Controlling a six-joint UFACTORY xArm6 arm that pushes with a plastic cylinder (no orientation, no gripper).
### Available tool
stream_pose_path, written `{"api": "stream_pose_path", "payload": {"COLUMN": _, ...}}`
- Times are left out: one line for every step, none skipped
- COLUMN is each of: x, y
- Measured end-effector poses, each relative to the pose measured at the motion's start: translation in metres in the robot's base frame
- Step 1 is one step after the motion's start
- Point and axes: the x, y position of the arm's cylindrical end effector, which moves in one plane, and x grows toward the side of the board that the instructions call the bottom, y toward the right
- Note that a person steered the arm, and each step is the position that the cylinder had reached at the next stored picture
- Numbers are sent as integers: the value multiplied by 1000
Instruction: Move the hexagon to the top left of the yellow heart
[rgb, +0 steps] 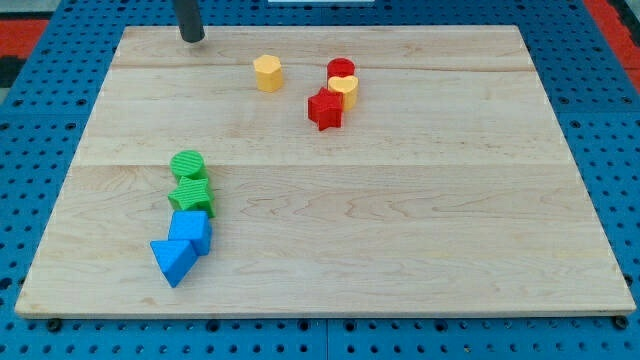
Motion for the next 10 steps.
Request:
{"api": "stream_pose_path", "payload": {"x": 12, "y": 42}}
{"api": "stream_pose_path", "payload": {"x": 32, "y": 100}}
{"api": "stream_pose_path", "payload": {"x": 47, "y": 146}}
{"api": "stream_pose_path", "payload": {"x": 37, "y": 151}}
{"api": "stream_pose_path", "payload": {"x": 8, "y": 127}}
{"api": "stream_pose_path", "payload": {"x": 9, "y": 67}}
{"api": "stream_pose_path", "payload": {"x": 28, "y": 30}}
{"api": "stream_pose_path", "payload": {"x": 53, "y": 35}}
{"api": "stream_pose_path", "payload": {"x": 74, "y": 93}}
{"api": "stream_pose_path", "payload": {"x": 95, "y": 159}}
